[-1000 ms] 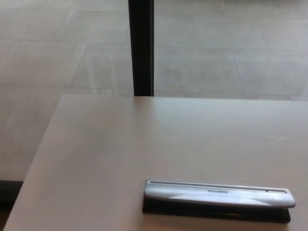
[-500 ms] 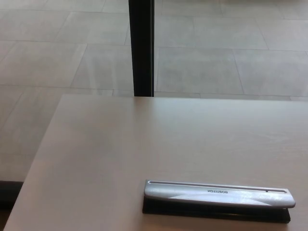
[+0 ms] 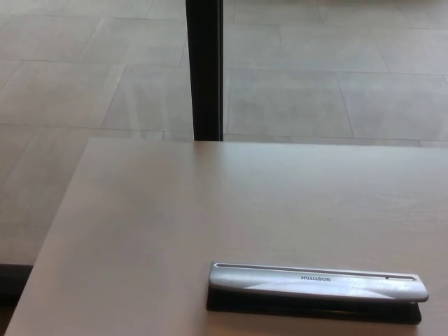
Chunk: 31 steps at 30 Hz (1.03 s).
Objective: A hole pucnch is kept on the middle on the desk infront of the robot and the robot uses both its hands as fists to press on it and use it
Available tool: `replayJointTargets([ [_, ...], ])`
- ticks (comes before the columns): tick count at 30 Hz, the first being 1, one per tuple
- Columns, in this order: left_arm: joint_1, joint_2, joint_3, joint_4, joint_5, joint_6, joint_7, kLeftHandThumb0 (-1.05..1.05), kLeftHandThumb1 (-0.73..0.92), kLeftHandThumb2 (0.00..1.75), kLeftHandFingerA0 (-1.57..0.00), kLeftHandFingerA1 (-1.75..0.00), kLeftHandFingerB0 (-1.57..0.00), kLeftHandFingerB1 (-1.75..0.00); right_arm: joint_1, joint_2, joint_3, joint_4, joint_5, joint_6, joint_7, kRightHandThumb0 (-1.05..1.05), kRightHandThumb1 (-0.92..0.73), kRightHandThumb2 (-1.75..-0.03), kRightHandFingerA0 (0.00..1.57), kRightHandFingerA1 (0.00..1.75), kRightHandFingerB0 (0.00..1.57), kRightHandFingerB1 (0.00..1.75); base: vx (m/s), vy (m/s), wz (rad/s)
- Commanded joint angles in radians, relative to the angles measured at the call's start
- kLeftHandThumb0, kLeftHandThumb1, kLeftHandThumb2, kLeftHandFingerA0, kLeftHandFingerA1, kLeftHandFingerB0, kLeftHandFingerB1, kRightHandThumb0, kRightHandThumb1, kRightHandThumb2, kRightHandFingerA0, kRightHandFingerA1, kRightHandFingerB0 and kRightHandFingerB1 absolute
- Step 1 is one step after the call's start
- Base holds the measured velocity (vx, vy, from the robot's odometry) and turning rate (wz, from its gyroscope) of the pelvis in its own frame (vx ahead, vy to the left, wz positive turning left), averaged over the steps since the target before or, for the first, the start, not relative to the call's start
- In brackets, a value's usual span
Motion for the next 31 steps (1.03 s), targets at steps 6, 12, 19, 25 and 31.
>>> replayJointTargets([
  [6,0.008,0.005,0.023,-0.002,0.002,0.015,-0.027,-0.35,0.57,0.56,-0.89,-0.64,-0.71,-0.55,-0.008,-0.017,0.005,0.008,-0.004,0.045,0.025,-0.41,-0.58,-0.71,0.69,0.80,0.63,0.71,0.00,0.000,0.00],
  [12,-0.005,0.013,0.016,0.033,0.019,-0.001,-0.034,-0.38,0.46,0.86,-0.85,-0.76,-0.67,-0.69,-0.044,-0.053,0.010,0.131,-0.022,-0.004,0.062,-0.42,-0.63,-0.67,0.79,0.79,0.66,0.70,0.00,0.000,0.00],
  [19,0.007,0.006,0.025,-0.012,0.014,0.026,-0.035,-0.32,0.58,0.57,-0.90,-0.64,-0.74,-0.58,-0.061,-0.062,0.007,0.168,-0.025,-0.025,0.075,-0.39,-0.61,-0.68,0.82,0.81,0.68,0.73,0.00,0.000,0.00],
  [25,-0.010,0.014,0.017,0.009,0.031,0.013,-0.036,-0.40,0.47,0.86,-0.85,-0.76,-0.67,-0.68,-0.062,-0.054,0.018,0.157,-0.037,-0.025,0.066,-0.41,-0.60,-0.66,0.87,0.81,0.71,0.75,0.00,0.000,0.00],
  [31,-0.032,0.015,0.046,0.022,0.005,0.044,-0.044,-0.34,0.56,0.56,-0.89,-0.65,-0.71,-0.56,-0.058,-0.047,0.017,0.140,-0.032,-0.023,0.073,-0.43,-0.59,-0.67,0.72,0.76,0.66,0.71,0.00,0.000,0.00],
])
